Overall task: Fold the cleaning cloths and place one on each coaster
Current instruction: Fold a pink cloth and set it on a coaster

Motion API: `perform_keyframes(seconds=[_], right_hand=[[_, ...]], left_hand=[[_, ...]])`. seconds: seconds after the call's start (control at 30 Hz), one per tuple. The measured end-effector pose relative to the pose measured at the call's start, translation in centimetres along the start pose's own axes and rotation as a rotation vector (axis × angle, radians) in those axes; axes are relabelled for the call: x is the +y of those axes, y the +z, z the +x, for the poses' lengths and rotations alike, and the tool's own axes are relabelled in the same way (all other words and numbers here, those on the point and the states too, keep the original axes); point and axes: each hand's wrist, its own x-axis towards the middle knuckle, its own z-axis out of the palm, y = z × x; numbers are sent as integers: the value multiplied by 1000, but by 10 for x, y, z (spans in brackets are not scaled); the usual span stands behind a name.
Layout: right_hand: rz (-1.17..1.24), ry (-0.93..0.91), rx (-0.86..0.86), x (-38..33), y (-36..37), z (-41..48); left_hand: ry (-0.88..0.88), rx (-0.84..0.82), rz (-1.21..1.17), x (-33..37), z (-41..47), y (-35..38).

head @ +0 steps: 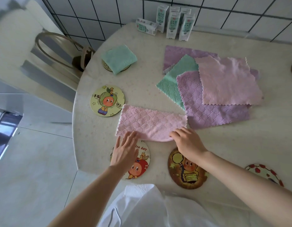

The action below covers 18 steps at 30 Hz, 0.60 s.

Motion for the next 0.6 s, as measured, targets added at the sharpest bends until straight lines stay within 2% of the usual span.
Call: perform_keyframes(seconds=[0.23,0.43,0.6], right_hand=[[154,-75,202,-48,-17,-40],[368,-37,116,-56,-13,-54],[209,-102,15,-23,11,-52]], left_hand=[[287,38,-167,57,10,13],[519,65,-291,68,2,27],[558,54,-213,48,-10,20]])
